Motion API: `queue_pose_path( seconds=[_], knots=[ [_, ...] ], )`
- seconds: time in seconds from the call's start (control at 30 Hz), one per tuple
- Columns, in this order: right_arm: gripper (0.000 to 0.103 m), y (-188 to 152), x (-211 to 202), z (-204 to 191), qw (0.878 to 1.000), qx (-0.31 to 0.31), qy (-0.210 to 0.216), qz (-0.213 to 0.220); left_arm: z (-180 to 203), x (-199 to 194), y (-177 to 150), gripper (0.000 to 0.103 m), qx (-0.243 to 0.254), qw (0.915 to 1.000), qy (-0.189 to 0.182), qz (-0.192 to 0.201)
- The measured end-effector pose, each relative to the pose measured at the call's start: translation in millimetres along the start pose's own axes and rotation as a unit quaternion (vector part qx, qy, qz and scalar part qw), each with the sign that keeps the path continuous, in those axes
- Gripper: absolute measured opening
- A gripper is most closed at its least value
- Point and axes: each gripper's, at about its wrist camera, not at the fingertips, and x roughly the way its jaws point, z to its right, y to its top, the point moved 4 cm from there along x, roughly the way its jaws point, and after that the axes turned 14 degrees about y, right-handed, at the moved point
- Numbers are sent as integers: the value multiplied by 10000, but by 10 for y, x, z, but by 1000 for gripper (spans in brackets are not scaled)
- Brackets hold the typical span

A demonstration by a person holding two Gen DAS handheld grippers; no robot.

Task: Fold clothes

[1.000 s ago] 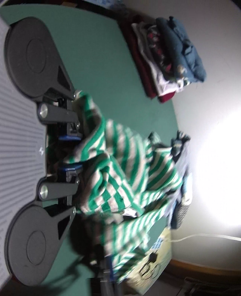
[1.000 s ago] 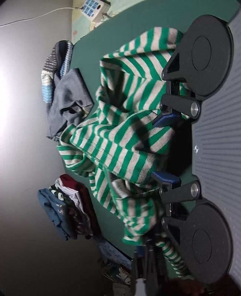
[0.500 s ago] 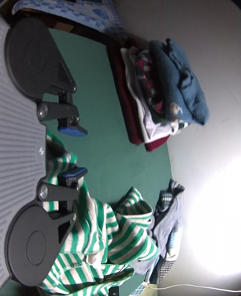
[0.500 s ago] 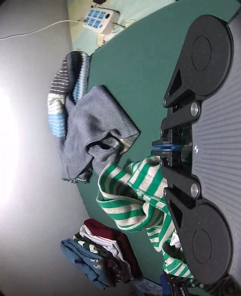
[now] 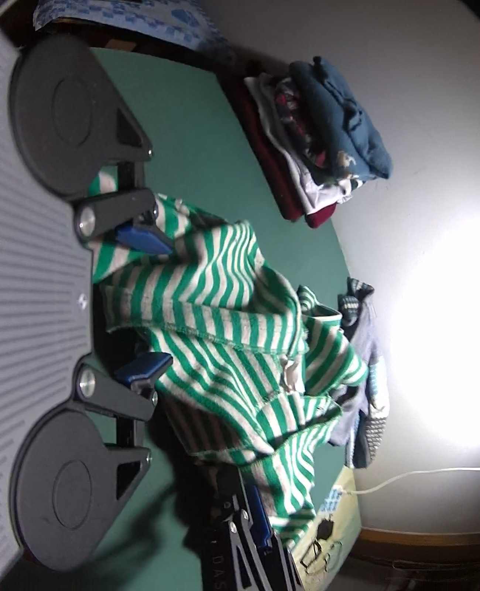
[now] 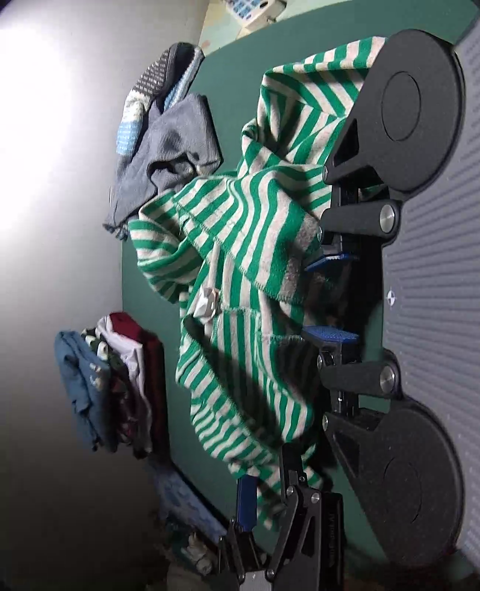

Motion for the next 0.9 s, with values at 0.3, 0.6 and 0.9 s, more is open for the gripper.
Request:
queue_pose_path(
  seconds=[0.3,0.6,0.9],
  knots=[
    [3,35,2,142,9980,369,-427,299,-96,176,102,8,-237,9994,237,-126],
    [3,230,-826,176,9911,944,600,726,-569,-457,337,8,-1011,9942,-90,361],
    [3,524,-1668,294,9261,1926,2087,2484,-1253,-1172,665,8,-1878,9747,-180,1201]
  ],
)
